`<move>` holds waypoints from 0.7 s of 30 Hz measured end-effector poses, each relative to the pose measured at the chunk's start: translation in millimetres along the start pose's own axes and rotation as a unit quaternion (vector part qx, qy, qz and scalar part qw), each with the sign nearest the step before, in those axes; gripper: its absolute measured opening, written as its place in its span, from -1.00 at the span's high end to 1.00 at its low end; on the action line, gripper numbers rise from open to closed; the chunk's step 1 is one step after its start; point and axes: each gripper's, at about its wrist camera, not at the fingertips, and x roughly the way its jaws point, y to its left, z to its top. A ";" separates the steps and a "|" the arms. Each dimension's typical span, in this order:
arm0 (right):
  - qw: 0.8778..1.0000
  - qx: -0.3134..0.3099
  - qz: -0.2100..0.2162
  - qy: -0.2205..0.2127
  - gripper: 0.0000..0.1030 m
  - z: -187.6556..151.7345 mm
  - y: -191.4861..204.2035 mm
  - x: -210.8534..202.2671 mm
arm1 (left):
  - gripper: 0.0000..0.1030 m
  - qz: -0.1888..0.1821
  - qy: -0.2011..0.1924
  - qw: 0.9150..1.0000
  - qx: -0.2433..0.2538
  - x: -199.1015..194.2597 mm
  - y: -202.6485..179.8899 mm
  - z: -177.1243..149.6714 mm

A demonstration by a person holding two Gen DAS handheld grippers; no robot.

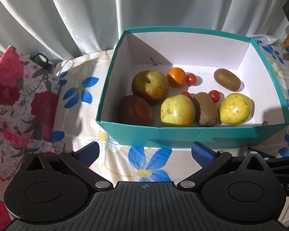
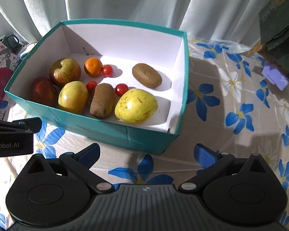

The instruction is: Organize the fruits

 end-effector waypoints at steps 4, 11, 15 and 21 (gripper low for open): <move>0.999 -0.011 0.020 0.022 -1.00 3.7 5.7 3.2 | -1.00 0.001 0.001 1.000 0.004 1.2 -1.5 3.3; 0.999 -0.016 0.023 0.033 -1.00 10.0 8.5 7.9 | -1.00 0.003 0.009 1.000 0.001 6.5 -2.8 7.6; 0.999 -0.012 0.031 0.043 -1.00 11.3 7.2 10.8 | -1.00 0.004 0.011 1.000 -0.001 7.8 -1.9 8.7; 0.998 -0.013 0.031 0.046 -1.00 12.5 7.8 10.9 | -1.00 0.001 0.014 1.000 0.002 8.7 -3.5 9.1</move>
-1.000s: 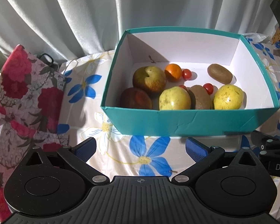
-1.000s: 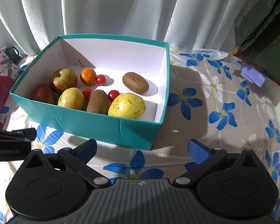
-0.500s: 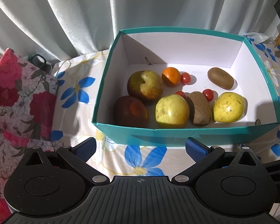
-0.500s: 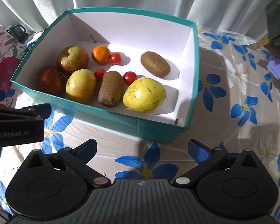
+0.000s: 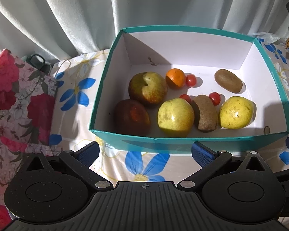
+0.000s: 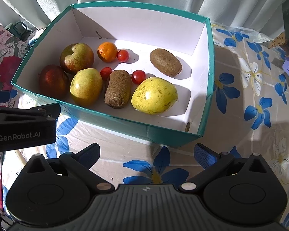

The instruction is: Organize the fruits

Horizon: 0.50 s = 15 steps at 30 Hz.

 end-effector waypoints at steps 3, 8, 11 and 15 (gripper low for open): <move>1.000 0.001 -0.001 -0.001 -1.00 0.2 -0.1 -1.0 | -1.00 0.000 0.002 1.000 0.001 0.7 -3.1 0.2; 1.000 0.004 -0.002 0.000 -1.00 -0.5 -2.2 -1.2 | -1.00 -0.003 0.005 1.000 0.001 1.6 -4.9 0.7; 1.000 0.007 -0.003 0.001 -1.00 -0.6 -3.8 -1.3 | -1.00 -0.004 0.004 1.000 0.003 1.9 -6.2 1.4; 1.000 0.010 -0.003 0.001 -1.00 -0.7 -4.2 -1.9 | -1.00 -0.005 0.004 1.000 0.006 1.4 -8.1 1.5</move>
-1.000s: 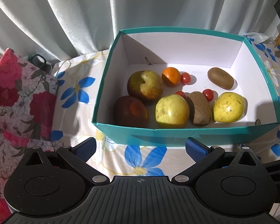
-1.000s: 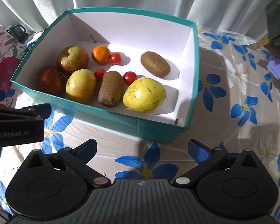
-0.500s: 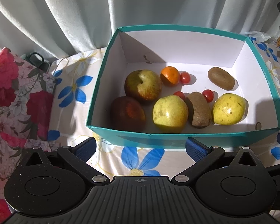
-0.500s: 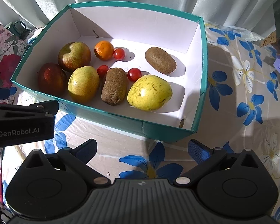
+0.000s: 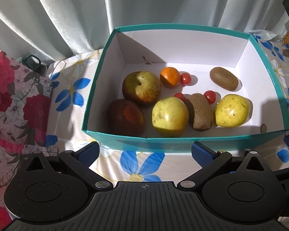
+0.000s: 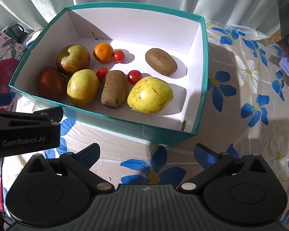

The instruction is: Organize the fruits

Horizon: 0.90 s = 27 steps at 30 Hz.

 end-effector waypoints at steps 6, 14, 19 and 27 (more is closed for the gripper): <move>1.000 0.004 0.000 0.000 -1.00 -0.2 -0.4 -0.5 | -1.00 0.000 0.001 1.000 0.001 0.7 0.7 0.4; 1.000 0.004 0.001 -0.001 -1.00 0.0 -0.7 -0.8 | -1.00 0.002 -0.001 1.000 0.004 0.6 0.4 0.5; 1.000 0.001 0.001 -0.003 -1.00 -0.4 -0.1 -2.1 | -1.00 0.010 -0.005 1.000 0.012 -0.4 -2.1 0.2; 1.000 0.001 0.000 -0.006 -1.00 -0.8 0.9 -3.3 | -1.00 0.020 0.007 1.000 0.005 4.0 1.2 1.3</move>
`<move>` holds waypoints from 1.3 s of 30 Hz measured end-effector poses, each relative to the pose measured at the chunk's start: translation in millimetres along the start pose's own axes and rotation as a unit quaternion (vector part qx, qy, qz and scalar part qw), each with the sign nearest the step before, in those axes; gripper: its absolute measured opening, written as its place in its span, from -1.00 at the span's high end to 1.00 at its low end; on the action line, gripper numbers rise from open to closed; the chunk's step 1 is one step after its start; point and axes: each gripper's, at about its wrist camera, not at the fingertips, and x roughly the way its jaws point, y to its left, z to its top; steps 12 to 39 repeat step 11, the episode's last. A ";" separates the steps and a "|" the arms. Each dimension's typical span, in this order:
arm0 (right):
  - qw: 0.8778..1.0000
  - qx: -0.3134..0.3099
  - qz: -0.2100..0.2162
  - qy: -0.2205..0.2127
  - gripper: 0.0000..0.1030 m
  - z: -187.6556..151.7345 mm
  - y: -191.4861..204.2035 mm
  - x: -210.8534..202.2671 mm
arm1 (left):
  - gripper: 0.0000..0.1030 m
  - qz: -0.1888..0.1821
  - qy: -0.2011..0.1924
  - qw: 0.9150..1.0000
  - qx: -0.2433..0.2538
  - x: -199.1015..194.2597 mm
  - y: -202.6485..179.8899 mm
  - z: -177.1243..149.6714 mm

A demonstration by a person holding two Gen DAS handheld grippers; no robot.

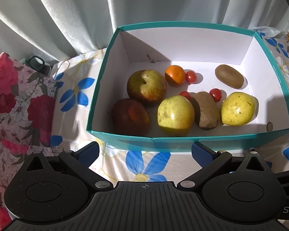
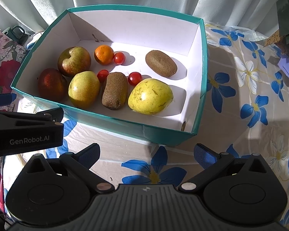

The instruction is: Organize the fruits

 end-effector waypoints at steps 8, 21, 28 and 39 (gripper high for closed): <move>1.000 -0.001 -0.002 -0.001 -1.00 -0.1 0.1 0.0 | -1.00 0.006 -0.008 1.000 0.005 -0.1 -2.2 -1.7; 1.000 0.000 -0.002 -0.001 -1.00 0.2 0.0 0.5 | -1.00 -0.007 -0.012 1.000 0.003 -1.7 -1.6 -2.3; 1.000 0.000 -0.002 -0.001 -1.00 0.2 0.0 0.5 | -1.00 -0.007 -0.012 1.000 0.003 -1.7 -1.6 -2.3; 1.000 0.000 -0.002 -0.001 -1.00 0.2 0.0 0.5 | -1.00 -0.007 -0.012 1.000 0.003 -1.7 -1.6 -2.3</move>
